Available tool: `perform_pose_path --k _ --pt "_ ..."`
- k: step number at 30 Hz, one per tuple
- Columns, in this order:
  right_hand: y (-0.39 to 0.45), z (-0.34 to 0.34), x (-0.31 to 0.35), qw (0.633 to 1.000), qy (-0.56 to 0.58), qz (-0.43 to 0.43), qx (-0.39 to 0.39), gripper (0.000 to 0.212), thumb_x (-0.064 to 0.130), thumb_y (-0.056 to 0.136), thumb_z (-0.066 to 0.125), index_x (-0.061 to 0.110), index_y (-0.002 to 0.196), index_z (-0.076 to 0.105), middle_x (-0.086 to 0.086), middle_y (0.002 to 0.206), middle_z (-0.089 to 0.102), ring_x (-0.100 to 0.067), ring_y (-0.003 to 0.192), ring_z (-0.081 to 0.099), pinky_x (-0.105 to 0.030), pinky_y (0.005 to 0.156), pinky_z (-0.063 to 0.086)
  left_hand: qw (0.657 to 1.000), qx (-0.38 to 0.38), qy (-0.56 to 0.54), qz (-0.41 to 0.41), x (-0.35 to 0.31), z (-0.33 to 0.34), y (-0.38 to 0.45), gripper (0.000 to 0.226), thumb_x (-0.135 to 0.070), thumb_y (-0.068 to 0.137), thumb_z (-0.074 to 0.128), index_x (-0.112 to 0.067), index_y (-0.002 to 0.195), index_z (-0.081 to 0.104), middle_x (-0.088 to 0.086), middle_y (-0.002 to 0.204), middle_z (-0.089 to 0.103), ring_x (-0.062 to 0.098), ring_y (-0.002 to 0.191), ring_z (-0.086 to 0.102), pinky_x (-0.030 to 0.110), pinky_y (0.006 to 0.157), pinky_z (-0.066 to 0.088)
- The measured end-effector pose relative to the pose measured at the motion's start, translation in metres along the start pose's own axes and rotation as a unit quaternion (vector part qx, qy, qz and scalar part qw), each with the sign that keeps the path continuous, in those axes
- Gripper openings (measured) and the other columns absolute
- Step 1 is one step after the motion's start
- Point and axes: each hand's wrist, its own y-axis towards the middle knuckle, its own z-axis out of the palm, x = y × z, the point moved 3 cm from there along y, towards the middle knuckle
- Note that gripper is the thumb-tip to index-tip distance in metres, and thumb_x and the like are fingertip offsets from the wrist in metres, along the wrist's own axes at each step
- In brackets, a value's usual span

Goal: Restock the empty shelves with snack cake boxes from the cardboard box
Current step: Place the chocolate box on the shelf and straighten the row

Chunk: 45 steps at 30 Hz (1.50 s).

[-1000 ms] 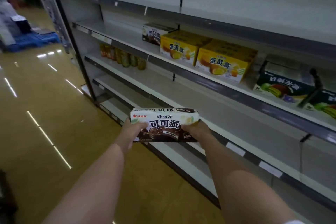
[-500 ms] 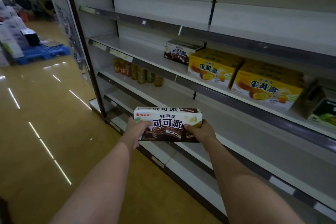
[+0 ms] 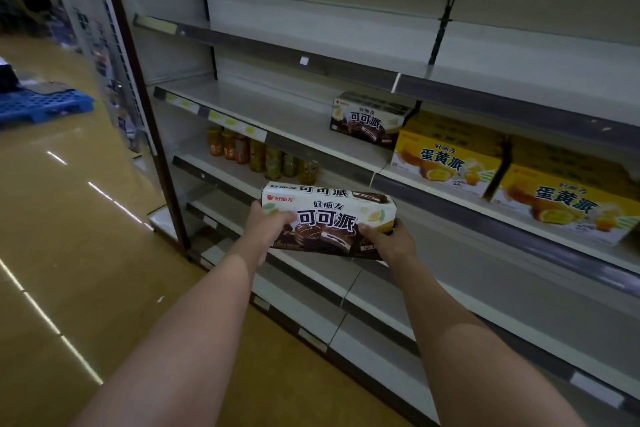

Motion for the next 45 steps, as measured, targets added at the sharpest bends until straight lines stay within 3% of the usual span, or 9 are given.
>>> perform_pose_path --k 7,13,17,21,24,32,39,42,45 --pt "0.072 0.019 0.032 0.998 0.036 -0.030 -0.039 0.060 0.030 0.076 0.079 0.010 0.125 0.052 -0.008 0.119 0.065 -0.024 0.105 0.062 -0.045 0.096 0.050 0.999 0.021 0.006 0.045 -0.033 0.003 0.082 0.046 -0.011 0.087 0.065 -0.012 0.129 0.046 0.002 0.115 0.060 0.011 0.087 0.054 0.029 0.077 0.039" --pt "0.133 0.019 0.066 0.995 0.052 -0.040 -0.078 0.059 0.028 0.079 0.077 0.009 0.129 0.052 -0.008 0.123 0.062 -0.023 0.106 0.060 -0.034 0.089 0.048 0.997 0.019 0.026 0.074 -0.072 0.021 0.152 0.045 -0.014 0.081 0.071 -0.016 0.123 0.055 0.006 0.123 0.058 0.014 0.090 0.058 0.021 0.060 0.040" --pt "0.163 0.019 0.082 0.990 -0.057 -0.048 -0.120 0.068 0.047 0.076 0.075 0.017 0.131 0.051 -0.010 0.129 0.057 -0.029 0.115 0.057 -0.043 0.093 0.050 0.995 0.047 0.010 0.093 -0.085 0.036 0.194 0.047 -0.009 0.081 0.069 -0.014 0.125 0.053 0.006 0.115 0.064 0.018 0.095 0.062 0.026 0.066 0.047" --pt "0.186 0.018 0.094 0.969 -0.191 -0.023 -0.154 0.073 0.062 0.078 0.064 0.014 0.132 0.050 -0.011 0.129 0.056 -0.032 0.118 0.054 -0.043 0.095 0.047 0.994 0.057 0.008 0.096 -0.100 0.049 0.231 0.045 -0.006 0.080 0.068 -0.010 0.123 0.052 0.009 0.116 0.063 0.020 0.093 0.061 0.027 0.065 0.047" --pt "0.200 0.022 0.103 0.955 -0.249 -0.007 -0.164 0.070 0.064 0.082 0.057 0.013 0.129 0.051 -0.012 0.123 0.060 -0.030 0.112 0.057 -0.034 0.084 0.048 0.992 0.071 0.028 0.097 -0.113 0.056 0.255 0.036 -0.008 0.083 0.067 -0.010 0.115 0.049 0.005 0.111 0.058 0.020 0.093 0.054 0.026 0.064 0.042" --pt "0.235 0.055 0.118 0.941 -0.264 0.052 -0.207 0.064 0.067 0.085 0.049 0.012 0.115 0.062 -0.008 0.101 0.068 -0.024 0.095 0.063 -0.028 0.070 0.045 0.982 0.148 0.063 0.101 -0.137 0.062 0.328 0.038 -0.010 0.085 0.066 -0.008 0.119 0.050 0.009 0.116 0.059 0.020 0.098 0.053 0.035 0.081 0.040" --pt "0.248 0.072 0.113 0.927 -0.260 0.075 -0.261 0.056 0.057 0.087 0.056 0.011 0.118 0.062 -0.008 0.107 0.067 -0.024 0.098 0.062 -0.029 0.071 0.044 0.968 0.226 0.084 0.076 -0.123 0.073 0.368 0.046 -0.012 0.085 0.067 -0.010 0.126 0.048 0.007 0.117 0.058 0.021 0.106 0.054 0.036 0.087 0.040" --pt "0.252 0.072 0.111 0.926 -0.237 0.076 -0.283 0.056 0.056 0.086 0.058 0.010 0.119 0.060 -0.007 0.102 0.067 -0.023 0.092 0.060 -0.029 0.069 0.042 0.962 0.226 0.111 0.105 -0.118 0.078 0.382 0.052 -0.008 0.086 0.065 -0.012 0.133 0.045 0.008 0.125 0.056 0.027 0.116 0.053 0.042 0.097 0.045" --pt "0.256 0.071 0.104 0.925 -0.217 0.074 -0.302 0.056 0.053 0.087 0.059 0.009 0.122 0.057 -0.008 0.107 0.067 -0.024 0.097 0.060 -0.028 0.068 0.038 0.945 0.210 0.187 0.164 -0.111 0.082 0.398 0.046 -0.005 0.088 0.062 -0.017 0.130 0.049 0.008 0.121 0.060 0.025 0.107 0.057 0.046 0.095 0.050"
